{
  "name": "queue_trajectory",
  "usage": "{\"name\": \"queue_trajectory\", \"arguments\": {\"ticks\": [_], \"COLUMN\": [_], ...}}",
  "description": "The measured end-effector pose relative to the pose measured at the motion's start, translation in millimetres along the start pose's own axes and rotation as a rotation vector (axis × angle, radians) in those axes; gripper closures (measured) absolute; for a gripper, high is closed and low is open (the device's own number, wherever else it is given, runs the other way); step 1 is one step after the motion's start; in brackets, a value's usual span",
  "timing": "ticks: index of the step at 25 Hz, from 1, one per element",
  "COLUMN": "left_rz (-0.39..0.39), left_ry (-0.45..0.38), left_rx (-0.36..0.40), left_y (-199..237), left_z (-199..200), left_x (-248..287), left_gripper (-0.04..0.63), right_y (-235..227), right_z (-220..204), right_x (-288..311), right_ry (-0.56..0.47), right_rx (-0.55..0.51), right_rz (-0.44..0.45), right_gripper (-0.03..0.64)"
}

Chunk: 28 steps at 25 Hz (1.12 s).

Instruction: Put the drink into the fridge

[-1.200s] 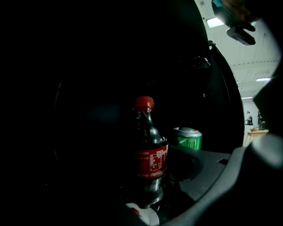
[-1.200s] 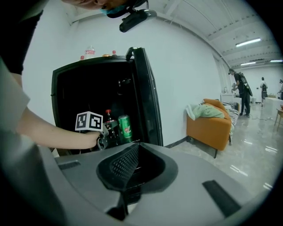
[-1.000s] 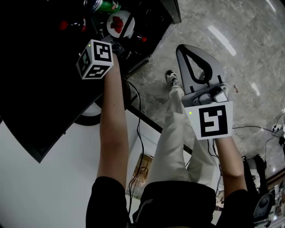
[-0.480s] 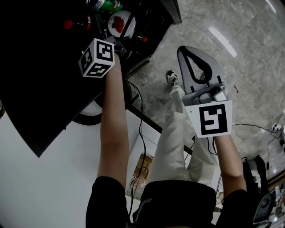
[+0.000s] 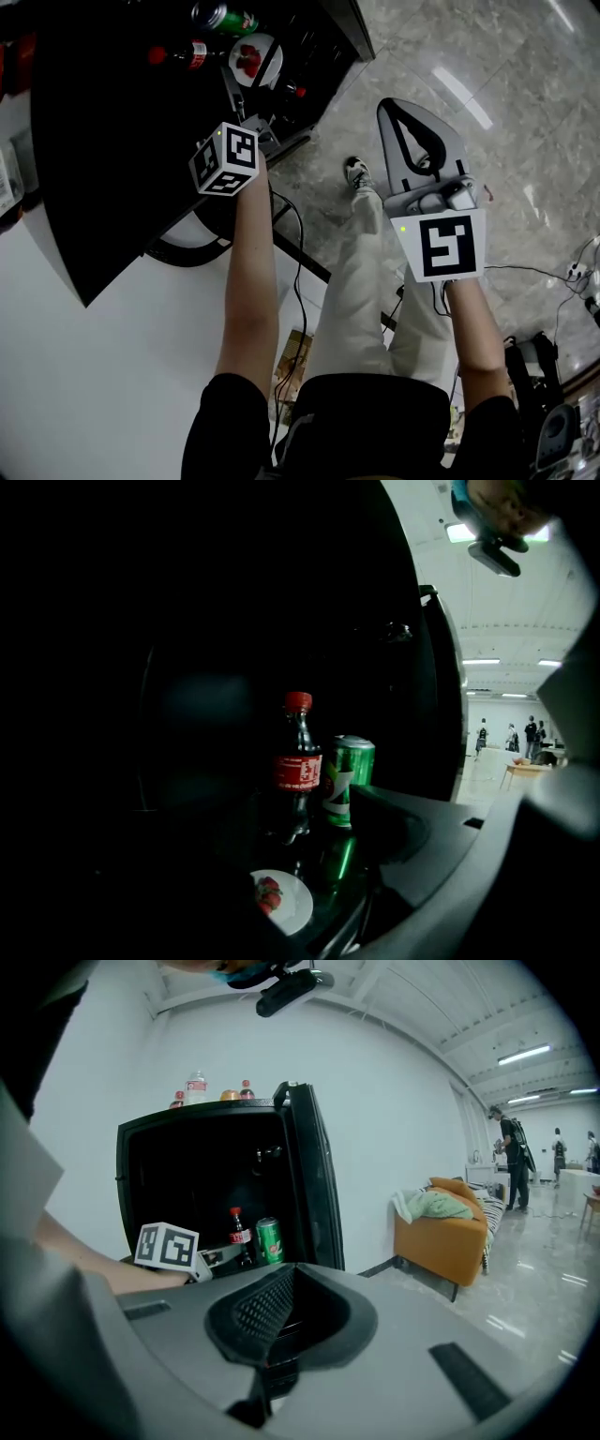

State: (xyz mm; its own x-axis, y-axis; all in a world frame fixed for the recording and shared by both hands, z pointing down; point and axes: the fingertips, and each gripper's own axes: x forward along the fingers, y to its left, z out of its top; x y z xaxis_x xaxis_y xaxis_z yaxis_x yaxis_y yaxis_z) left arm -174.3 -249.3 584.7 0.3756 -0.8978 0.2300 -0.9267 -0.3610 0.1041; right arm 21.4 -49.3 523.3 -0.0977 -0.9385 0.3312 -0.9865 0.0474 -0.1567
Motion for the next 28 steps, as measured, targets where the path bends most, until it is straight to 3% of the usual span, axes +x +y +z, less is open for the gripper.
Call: {"name": "queue_trajectory", "arguments": {"ticks": [2,6,10,18,23,25,28], "left_rz": [-0.022,-0.076,-0.151,-0.32,-0.423,-0.461,-0.453], "left_ry": [-0.003,-0.033,-0.074,-0.108,-0.04,-0.017,-0.029], "left_rx": [-0.002,-0.025,-0.037,-0.006,-0.065,-0.048,-0.032], "left_y": [-9,-36,-72,-127,-163,-176,-181], "left_z": [0,18,51,115,125,130,152], "left_x": [-14,-45,-70,-127,-170,-191,-211], "left_gripper": [0.295,0.465,0.565,0.586,0.586,0.586,0.586], "right_y": [-2,-6,-12,-7,4,14,31], "right_z": [5,13,26,67,94,107,129], "right_x": [-5,-17,-31,-66,-87,-98,-113], "right_ry": [-0.006,-0.015,-0.03,-0.084,-0.096,-0.098,-0.109], "right_rx": [-0.003,0.002,0.023,0.05,0.077,0.1,0.111], "right_rz": [-0.011,-0.041,-0.071,-0.095,-0.085,-0.071,-0.042], "right_gripper": [0.603,0.603,0.603,0.603,0.603,0.603,0.603]}}
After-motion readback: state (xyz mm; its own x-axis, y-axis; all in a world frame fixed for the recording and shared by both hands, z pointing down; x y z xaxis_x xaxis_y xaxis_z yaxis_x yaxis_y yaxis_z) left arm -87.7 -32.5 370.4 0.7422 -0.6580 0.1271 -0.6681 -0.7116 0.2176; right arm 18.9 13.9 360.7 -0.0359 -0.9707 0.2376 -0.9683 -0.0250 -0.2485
